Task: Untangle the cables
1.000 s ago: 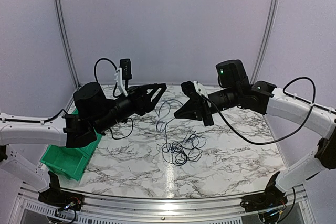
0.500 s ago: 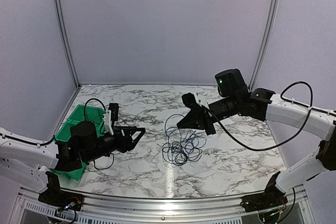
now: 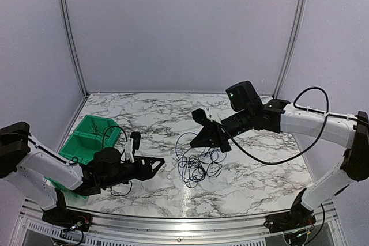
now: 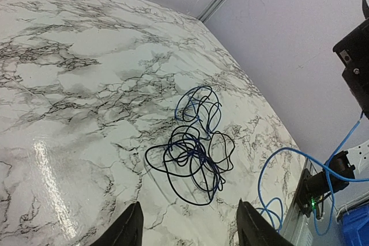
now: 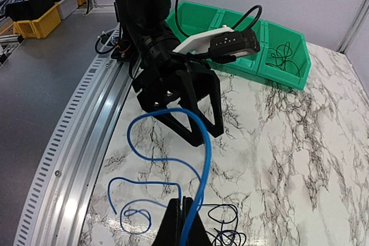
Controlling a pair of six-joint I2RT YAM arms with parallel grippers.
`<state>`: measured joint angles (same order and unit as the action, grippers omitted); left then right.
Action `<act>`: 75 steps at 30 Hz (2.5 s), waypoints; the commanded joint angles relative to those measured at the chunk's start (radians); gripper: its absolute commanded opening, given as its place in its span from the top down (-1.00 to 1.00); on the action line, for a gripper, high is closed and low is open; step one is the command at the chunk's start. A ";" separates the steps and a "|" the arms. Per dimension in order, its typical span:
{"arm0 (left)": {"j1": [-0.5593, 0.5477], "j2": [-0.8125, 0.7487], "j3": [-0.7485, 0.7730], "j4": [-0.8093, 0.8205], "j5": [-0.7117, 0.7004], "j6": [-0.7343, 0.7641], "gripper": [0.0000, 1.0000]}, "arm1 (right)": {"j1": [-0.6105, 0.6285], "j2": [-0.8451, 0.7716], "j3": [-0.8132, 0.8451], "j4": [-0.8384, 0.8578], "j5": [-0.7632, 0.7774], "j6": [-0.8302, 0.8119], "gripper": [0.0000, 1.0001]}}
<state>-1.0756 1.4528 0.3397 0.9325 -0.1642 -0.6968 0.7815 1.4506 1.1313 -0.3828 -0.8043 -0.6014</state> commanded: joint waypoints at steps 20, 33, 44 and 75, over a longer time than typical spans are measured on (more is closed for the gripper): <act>-0.026 0.394 0.119 0.551 0.060 -0.140 -0.09 | 0.010 0.060 0.110 -0.030 -0.045 0.017 1.00; -0.024 0.567 0.317 0.599 0.096 -0.150 0.42 | 0.016 0.048 0.124 -0.047 -0.052 0.016 1.00; -0.026 0.634 0.337 0.649 0.137 -0.200 0.75 | 0.015 0.052 0.156 -0.056 -0.058 0.019 1.00; -0.064 0.553 0.292 0.547 0.089 -0.158 0.49 | 0.015 0.054 0.172 -0.065 -0.005 0.013 1.00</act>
<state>-1.1336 1.9694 0.5854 1.5307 -0.0784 -0.8661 0.7883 1.5066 1.2541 -0.4286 -0.8055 -0.5945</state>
